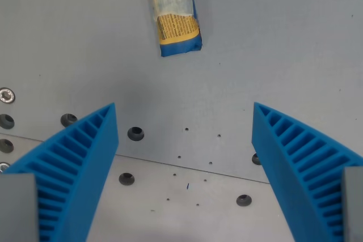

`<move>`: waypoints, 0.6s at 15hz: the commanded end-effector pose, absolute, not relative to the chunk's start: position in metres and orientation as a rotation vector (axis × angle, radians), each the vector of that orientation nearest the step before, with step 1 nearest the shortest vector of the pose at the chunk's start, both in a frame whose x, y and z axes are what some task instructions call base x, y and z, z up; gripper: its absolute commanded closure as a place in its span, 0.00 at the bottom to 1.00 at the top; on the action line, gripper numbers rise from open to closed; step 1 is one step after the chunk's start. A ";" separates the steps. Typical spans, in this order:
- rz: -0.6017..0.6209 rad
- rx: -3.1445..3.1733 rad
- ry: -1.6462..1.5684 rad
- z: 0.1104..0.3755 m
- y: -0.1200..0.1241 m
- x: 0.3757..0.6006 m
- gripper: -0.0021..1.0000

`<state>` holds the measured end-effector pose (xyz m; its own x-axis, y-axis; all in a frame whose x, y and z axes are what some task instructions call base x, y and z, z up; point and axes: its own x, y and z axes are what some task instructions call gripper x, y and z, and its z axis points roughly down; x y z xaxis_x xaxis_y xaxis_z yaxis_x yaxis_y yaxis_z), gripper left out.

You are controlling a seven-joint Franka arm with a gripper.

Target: Pick up the blue bag

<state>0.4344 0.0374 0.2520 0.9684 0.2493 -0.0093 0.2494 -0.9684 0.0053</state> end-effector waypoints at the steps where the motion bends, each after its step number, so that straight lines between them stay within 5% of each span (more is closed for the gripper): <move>1: -0.007 3.110 0.395 0.254 0.037 0.435 0.00; 9: -0.007 3.109 0.403 0.253 0.038 0.435 0.00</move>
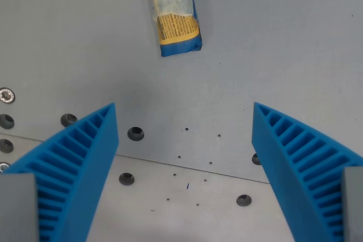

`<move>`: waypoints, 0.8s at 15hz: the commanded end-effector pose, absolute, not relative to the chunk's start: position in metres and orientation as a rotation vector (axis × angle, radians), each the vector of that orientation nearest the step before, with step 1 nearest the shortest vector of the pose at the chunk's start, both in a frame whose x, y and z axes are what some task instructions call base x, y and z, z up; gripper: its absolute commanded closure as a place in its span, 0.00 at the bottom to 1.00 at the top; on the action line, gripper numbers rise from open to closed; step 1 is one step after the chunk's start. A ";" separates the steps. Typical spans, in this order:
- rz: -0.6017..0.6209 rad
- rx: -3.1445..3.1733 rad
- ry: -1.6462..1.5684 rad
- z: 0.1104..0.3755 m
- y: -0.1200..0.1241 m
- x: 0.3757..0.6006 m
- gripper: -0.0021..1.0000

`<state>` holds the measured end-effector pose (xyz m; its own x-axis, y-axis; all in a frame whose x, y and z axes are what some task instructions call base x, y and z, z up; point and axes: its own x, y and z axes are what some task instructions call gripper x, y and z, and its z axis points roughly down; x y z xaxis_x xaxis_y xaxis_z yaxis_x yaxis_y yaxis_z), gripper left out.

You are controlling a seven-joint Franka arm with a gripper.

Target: Pick up the blue bag

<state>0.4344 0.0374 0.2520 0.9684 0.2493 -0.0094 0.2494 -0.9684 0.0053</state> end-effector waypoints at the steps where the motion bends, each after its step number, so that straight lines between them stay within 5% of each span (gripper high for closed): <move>1: -0.007 3.109 0.405 0.253 0.038 0.435 0.00; 12: -0.006 3.104 0.434 0.251 0.039 0.436 0.00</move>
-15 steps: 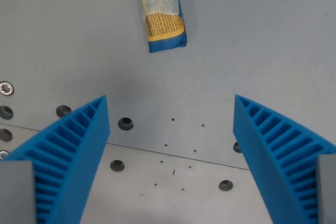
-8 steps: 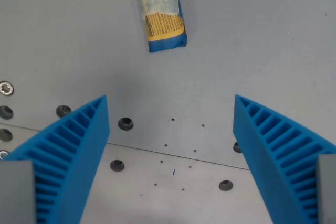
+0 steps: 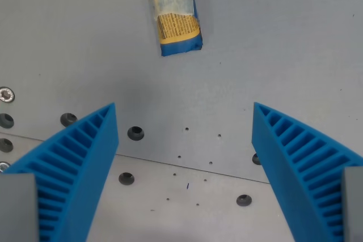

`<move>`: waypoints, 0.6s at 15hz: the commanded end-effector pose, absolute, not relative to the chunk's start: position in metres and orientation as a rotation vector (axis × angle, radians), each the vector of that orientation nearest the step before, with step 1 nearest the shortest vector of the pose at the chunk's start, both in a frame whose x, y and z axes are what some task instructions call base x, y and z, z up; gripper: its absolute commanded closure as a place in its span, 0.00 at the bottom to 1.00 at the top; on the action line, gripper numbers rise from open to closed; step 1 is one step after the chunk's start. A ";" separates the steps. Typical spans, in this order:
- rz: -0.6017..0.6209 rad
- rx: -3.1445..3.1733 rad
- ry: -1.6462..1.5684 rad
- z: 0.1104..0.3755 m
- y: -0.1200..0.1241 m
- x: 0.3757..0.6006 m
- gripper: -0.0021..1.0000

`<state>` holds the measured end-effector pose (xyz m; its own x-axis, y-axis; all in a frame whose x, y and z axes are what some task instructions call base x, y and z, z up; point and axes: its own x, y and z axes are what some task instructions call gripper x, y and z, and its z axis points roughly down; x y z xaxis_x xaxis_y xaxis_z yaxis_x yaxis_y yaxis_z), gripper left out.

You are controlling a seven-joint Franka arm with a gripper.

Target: Pick up the blue bag

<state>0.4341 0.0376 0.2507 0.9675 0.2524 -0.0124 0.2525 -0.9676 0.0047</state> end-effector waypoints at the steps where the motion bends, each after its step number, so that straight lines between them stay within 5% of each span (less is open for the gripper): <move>1: -0.006 3.104 0.437 0.250 0.039 0.436 0.00; 9: -0.005 3.098 0.473 0.248 0.040 0.438 0.00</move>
<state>0.4343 0.0385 0.2478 0.9642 0.2644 -0.0177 0.2645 -0.9644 0.0035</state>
